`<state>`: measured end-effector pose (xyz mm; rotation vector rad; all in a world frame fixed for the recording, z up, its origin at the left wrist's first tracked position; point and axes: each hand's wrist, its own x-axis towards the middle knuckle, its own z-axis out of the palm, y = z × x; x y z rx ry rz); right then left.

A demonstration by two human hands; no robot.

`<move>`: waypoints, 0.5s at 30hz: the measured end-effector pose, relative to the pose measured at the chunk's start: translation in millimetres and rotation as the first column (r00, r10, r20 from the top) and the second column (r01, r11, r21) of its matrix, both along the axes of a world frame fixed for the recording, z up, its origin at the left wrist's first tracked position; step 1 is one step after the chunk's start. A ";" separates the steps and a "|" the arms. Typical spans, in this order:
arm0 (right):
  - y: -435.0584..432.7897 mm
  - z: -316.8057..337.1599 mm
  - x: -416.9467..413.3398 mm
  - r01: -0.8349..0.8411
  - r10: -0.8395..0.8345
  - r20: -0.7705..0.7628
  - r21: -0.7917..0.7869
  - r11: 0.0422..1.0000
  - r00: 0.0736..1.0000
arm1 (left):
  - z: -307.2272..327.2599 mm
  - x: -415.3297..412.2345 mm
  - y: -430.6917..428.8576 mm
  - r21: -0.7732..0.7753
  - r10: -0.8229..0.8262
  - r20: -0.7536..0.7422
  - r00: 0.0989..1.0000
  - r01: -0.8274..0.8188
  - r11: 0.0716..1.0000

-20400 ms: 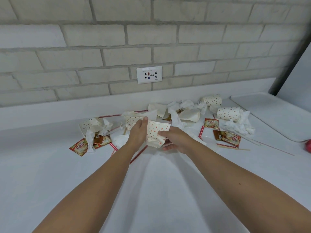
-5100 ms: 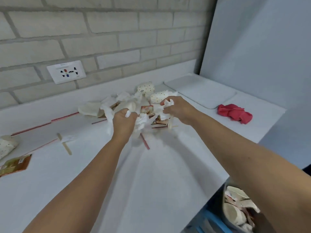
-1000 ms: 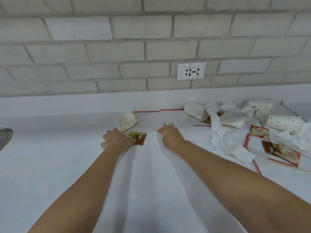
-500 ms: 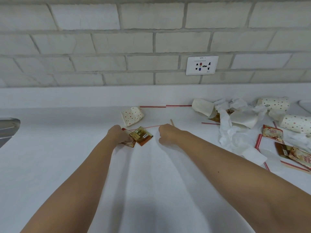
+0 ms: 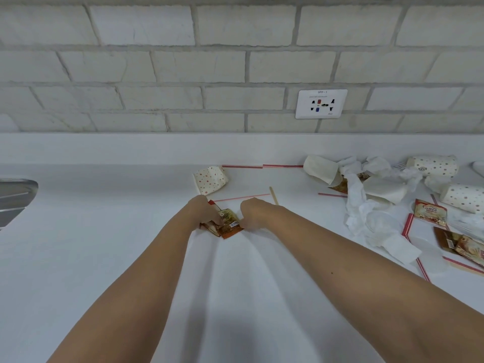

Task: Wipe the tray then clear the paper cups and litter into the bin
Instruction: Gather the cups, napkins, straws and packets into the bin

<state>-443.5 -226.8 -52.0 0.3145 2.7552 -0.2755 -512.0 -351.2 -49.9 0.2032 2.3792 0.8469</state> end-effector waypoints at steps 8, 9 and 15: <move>6.0 5.9 -7.3 -0.062 0.061 0.016 0.065 0.996 0.998 | -2.1 -6.7 -6.3 0.070 -0.011 0.049 0.999 0.007 0.997; 5.9 9.0 -10.0 -0.072 0.072 0.008 0.089 0.993 0.997 | -2.4 -7.2 -6.3 0.071 -0.016 0.052 0.999 0.013 0.997; 7.2 8.0 -29.9 -0.122 0.126 -0.178 0.035 0.992 0.976 | -3.5 -8.8 -5.4 0.080 -0.015 0.058 0.998 0.010 0.997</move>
